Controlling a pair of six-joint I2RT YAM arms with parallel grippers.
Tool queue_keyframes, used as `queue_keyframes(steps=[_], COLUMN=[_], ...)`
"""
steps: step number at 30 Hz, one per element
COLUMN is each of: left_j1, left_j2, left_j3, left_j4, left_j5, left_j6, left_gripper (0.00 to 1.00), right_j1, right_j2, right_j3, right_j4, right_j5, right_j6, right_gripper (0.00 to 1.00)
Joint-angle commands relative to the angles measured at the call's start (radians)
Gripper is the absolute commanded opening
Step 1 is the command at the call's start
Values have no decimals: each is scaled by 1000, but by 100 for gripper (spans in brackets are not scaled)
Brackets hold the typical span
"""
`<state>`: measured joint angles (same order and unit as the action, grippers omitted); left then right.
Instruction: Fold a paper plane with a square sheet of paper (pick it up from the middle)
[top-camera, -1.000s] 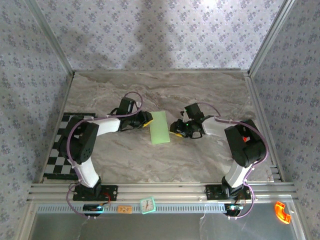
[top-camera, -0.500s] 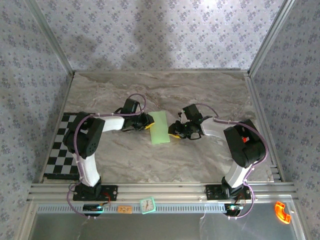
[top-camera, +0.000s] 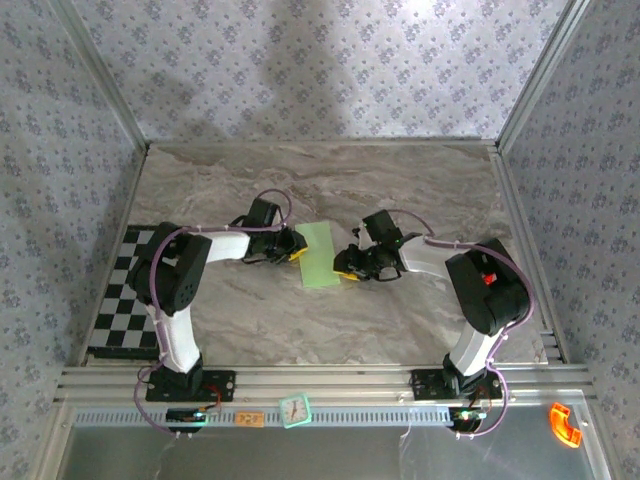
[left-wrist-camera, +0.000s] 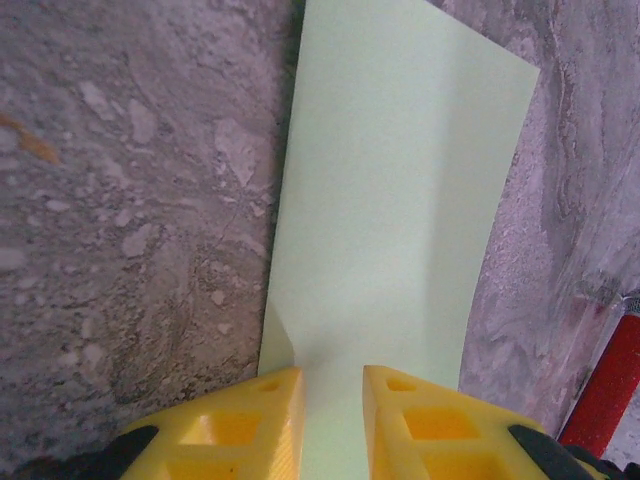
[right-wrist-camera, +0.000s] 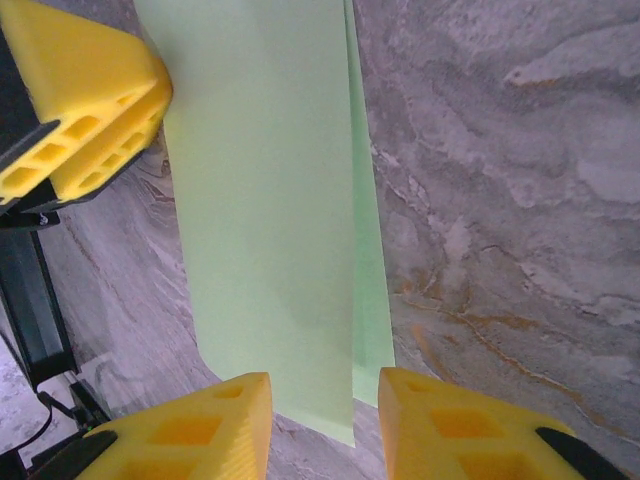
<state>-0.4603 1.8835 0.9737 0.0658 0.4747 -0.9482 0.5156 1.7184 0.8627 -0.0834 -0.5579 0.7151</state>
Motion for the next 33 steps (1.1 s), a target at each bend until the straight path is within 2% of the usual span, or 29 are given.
queue_keyframes(steps=[1,7,22,33], left_j1=[-4,-3,-4,-4], left_j2=[37,38,31,30], left_j3=[13,13,10,11], left_j4=[-63,-63,-63,-64], left_j5=[-30,-30,-25,-26], left_j6=[-7,-10,-6,-4], left_gripper=[24,24,24,24], right_j1=[9,18,7,-11], right_j2=[23,37,33,40], right_j3=[1,4,-35,-69], right_j4=[-39,-24,76,249], right_j5=[-25,-53,-100,-158], right_j6=[-9,0,92,149], right_gripper=[36,34,22,31])
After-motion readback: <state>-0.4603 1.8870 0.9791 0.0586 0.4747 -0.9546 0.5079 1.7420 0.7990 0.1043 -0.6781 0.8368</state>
